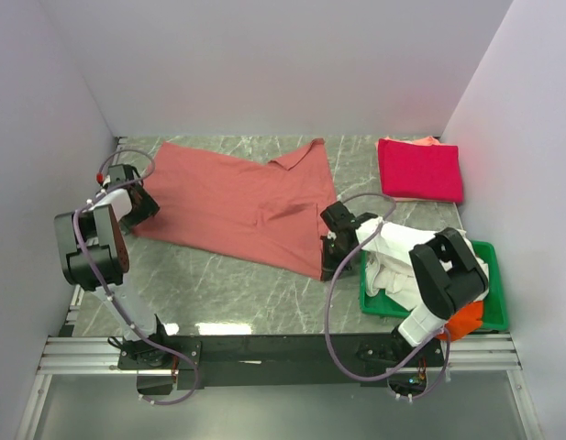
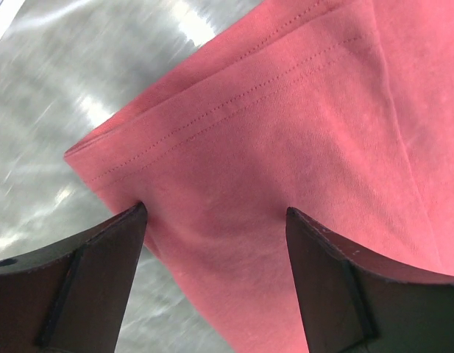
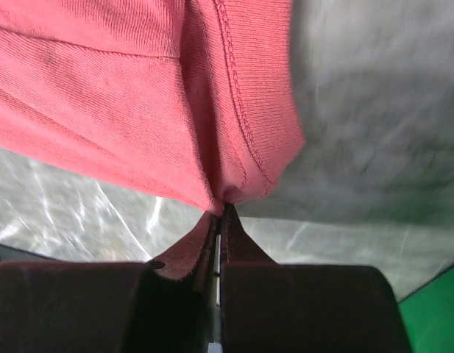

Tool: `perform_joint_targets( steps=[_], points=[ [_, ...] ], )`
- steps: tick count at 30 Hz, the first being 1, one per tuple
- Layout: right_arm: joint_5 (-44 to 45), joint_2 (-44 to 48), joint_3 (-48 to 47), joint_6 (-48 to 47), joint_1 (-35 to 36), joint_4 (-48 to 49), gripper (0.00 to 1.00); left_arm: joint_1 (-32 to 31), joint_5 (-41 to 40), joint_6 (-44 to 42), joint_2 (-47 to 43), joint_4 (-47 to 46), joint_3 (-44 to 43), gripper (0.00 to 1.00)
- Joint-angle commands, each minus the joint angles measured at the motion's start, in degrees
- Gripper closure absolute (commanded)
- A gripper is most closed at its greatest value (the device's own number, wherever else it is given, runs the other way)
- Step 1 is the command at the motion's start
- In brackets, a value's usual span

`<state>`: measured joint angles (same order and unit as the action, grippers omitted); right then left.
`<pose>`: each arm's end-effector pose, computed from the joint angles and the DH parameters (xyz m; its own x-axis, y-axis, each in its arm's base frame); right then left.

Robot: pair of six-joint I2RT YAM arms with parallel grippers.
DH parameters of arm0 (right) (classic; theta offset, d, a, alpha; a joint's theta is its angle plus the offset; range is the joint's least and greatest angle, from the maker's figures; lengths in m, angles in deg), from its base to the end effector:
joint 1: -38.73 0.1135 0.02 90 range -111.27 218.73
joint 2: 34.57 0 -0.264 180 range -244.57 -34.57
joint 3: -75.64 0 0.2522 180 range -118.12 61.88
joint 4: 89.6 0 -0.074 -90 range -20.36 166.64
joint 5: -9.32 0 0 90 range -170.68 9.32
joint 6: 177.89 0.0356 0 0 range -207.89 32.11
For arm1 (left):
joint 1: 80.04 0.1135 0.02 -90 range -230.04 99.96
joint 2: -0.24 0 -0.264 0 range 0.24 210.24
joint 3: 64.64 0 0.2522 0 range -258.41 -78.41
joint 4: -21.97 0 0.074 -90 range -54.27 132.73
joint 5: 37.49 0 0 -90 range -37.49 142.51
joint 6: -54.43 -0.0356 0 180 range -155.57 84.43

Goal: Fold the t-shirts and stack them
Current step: Fold the tshirt

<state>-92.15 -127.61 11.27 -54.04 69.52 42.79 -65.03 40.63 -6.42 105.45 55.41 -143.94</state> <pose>0.2379 0.1500 0.1503 -0.9951 0.0425 -0.0894 0.0146 0.9561 0.2925 0.3570 0.1033 0.1644 -0.5529 -0.6417 -0.5315 -0.7146 0.6932 -0.0936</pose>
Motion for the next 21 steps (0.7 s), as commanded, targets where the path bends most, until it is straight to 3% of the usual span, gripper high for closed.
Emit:
perform_joint_targets(
  steps=[1,9,12,15,18,21],
  points=[
    [1.62,1.62,5.33,0.52,1.56,-7.9,1.0,0.9,-2.09,0.12,-2.98,5.63,4.36,0.17],
    [1.53,8.92,9.3,2.89,4.46,-10.71,1.0,2.66,0.97,1.79,-10.63,8.35,8.23,0.15],
    [2.58,12.08,8.6,3.51,4.81,-13.26,0.75,2.84,1.59,2.05,-14.85,9.06,9.29,0.14],
    [3.81,15.94,5.44,3.68,4.99,-16.86,0.58,2.75,3.7,1.88,-18.54,9.76,9.11,0.14],
    [5.22,19.11,0.7,3.95,4.99,-21.08,0.49,2.66,5.72,1.7,-21.7,9.76,8.59,0.14],
    [6.45,20.79,-4.92,3.77,4.99,-22.93,0.46,1.09,7.13,1.7,-24.08,8.62,7.97,0.15]
  ],
)
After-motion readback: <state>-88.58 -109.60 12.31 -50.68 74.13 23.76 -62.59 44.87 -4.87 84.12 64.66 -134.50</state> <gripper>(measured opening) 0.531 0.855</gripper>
